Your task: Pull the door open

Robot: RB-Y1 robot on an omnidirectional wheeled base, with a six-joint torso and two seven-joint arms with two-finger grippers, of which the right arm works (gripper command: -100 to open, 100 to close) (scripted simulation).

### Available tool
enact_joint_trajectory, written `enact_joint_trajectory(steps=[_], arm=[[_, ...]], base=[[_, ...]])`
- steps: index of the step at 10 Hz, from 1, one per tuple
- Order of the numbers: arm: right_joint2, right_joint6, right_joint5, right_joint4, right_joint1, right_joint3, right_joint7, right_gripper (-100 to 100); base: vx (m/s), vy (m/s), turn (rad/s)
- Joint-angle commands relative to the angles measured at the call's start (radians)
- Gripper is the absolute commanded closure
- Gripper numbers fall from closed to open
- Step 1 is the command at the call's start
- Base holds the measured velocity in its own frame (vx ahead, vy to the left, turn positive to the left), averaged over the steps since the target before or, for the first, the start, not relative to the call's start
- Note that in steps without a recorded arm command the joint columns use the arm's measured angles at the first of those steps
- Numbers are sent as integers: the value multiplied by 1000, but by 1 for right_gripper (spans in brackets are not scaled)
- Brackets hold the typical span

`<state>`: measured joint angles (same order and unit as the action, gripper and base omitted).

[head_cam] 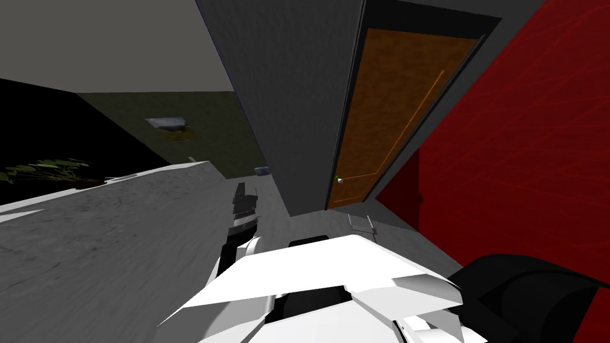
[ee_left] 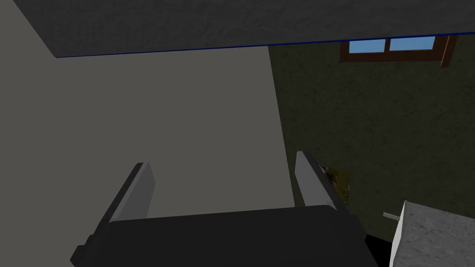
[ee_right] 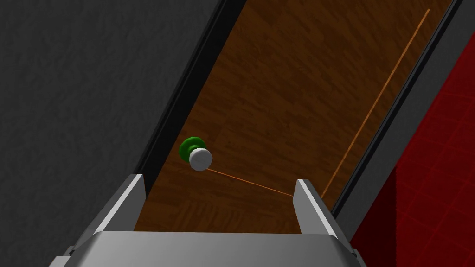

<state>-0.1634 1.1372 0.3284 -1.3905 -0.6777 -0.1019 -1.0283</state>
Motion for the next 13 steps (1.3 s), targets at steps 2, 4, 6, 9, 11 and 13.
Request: enact_joint_trajectory(steps=[2,4,6,9,11,13], arm=[[-6,30,14,47,-9,-10,-53,-100],[-11,52,24,83,-15,-16,-92,-100],[-16,74,35,119,-21,-23,-130,-100],[-22,105,50,171,-30,-33,-186,-100],[-26,126,59,205,-35,-40,-222,-100],[-30,147,69,239,-41,-46,-258,-100]], base=[[81,-51,149],[76,-60,144],[79,-68,146],[78,-68,140],[75,-73,143],[58,-77,139]])
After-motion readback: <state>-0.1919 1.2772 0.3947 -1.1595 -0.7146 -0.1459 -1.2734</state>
